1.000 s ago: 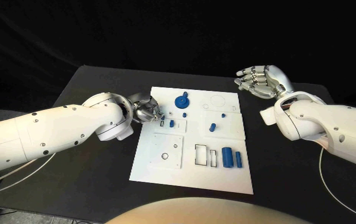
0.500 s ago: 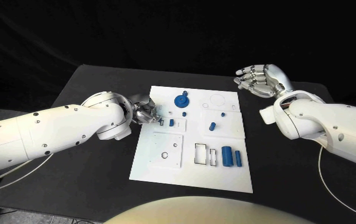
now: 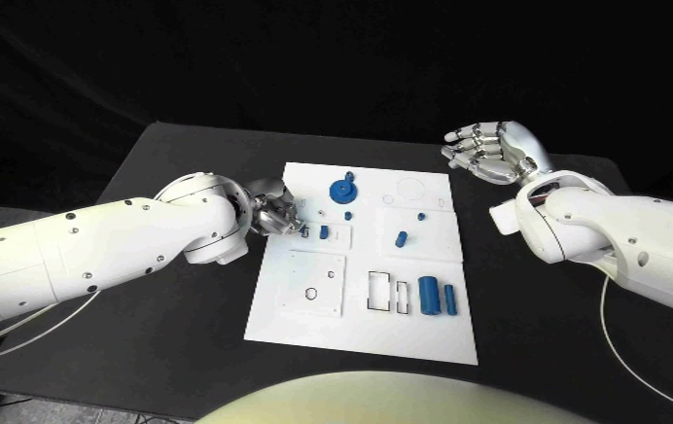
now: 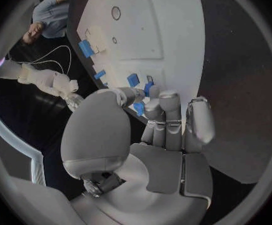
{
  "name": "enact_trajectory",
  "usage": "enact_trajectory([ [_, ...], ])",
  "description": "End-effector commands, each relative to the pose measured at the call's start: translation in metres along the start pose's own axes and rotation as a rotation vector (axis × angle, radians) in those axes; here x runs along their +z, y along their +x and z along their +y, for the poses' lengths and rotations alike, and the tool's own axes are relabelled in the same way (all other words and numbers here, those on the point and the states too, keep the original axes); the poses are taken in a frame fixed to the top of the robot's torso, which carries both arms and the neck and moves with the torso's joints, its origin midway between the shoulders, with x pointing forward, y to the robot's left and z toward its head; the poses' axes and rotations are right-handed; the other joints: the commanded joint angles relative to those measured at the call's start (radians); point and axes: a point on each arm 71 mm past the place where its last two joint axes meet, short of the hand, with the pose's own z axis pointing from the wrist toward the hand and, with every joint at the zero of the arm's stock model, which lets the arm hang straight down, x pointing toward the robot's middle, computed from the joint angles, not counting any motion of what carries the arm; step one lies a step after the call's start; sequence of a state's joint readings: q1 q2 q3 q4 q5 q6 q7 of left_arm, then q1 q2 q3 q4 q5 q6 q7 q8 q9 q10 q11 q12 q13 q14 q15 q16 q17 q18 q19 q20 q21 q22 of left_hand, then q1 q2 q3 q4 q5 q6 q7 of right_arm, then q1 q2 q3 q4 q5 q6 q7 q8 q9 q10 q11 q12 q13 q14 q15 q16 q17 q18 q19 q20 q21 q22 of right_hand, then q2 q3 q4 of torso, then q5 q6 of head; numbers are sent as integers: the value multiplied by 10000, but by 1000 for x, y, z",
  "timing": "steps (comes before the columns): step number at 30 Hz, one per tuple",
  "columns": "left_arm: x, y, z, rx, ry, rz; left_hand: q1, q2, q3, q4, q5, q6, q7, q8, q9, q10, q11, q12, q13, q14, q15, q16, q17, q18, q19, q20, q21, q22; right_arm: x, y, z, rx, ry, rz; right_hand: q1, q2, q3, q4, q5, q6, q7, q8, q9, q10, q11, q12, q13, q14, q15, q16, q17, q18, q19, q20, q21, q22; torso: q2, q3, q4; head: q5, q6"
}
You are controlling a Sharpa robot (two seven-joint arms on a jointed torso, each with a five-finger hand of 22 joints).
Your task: Assemble the parts on the task board
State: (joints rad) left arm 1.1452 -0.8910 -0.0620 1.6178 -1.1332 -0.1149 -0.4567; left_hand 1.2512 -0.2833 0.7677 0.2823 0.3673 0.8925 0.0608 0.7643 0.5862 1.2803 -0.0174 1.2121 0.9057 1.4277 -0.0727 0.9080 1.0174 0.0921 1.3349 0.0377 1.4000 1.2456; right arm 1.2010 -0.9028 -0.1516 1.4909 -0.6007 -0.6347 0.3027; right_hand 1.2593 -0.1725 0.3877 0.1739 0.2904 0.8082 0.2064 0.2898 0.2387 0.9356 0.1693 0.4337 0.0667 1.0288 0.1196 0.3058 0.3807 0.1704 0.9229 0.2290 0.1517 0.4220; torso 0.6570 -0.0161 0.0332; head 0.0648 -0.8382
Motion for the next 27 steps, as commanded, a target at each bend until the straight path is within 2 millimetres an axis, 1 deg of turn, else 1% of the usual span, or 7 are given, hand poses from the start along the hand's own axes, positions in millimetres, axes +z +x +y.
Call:
enact_trajectory([
  [1,0,2,-3,206,252,184,-79,47,1919,-1854,59,59,-5,33,-9,-32,0,-33,-20,9,-35,5,3,-105,-30,-16,1,-29,0,2,0,17,-56,136,-96,-21,-49,-5,49,29,332,-48,-15,-59,43,-39,-14,-11,42,-53,-11,94,-9,53,-53,-14,1,-3,3,-3,-8],
  [5,1,3,-5,290,361,178,-79,47,1919,-1854,59,59,-5,33,-9,-32,0,-33,-20,9,-35,5,3,-105,-30,-16,1,-29,0,2,0,21,-52,148,-96,-21,-49,-5,49,29,332,-48,-15,-59,43,-39,-14,-11,42,-53,-11,94,-9,53,-53,-14,4,-1,9,-38,-27],
  [8,1,3,-7,376,449,160,-81,46,1927,-1859,53,57,-4,30,-13,-17,2,-13,20,10,-33,6,4,-106,-30,-16,2,-27,0,3,0,24,-50,156,-97,-19,-50,-4,50,28,333,-48,-15,-61,43,-39,-14,-11,43,-58,-11,94,-12,54,-57,-19,5,-10,10,-76,-40],
  [13,2,4,-8,444,513,174,-81,45,1929,-1862,51,58,-4,30,-14,-13,2,-9,29,10,-33,5,3,-108,-24,-16,6,-18,0,3,0,25,-46,159,-97,-19,-50,-4,50,28,333,-48,-15,-61,43,-39,-14,-11,43,-58,-11,94,-12,54,-57,-19,7,-3,5,-56,-53],
  [27,3,5,-8,578,471,309,-82,42,1942,-1875,45,63,-5,28,-21,-8,1,-4,41,12,-32,8,6,-113,-12,-15,17,2,0,4,-1,36,-35,178,-97,-19,-50,-4,50,28,333,-48,-15,-61,43,-39,-14,-11,43,-58,-11,94,-12,54,-57,-19,-2,-9,12,-34,-80],
])
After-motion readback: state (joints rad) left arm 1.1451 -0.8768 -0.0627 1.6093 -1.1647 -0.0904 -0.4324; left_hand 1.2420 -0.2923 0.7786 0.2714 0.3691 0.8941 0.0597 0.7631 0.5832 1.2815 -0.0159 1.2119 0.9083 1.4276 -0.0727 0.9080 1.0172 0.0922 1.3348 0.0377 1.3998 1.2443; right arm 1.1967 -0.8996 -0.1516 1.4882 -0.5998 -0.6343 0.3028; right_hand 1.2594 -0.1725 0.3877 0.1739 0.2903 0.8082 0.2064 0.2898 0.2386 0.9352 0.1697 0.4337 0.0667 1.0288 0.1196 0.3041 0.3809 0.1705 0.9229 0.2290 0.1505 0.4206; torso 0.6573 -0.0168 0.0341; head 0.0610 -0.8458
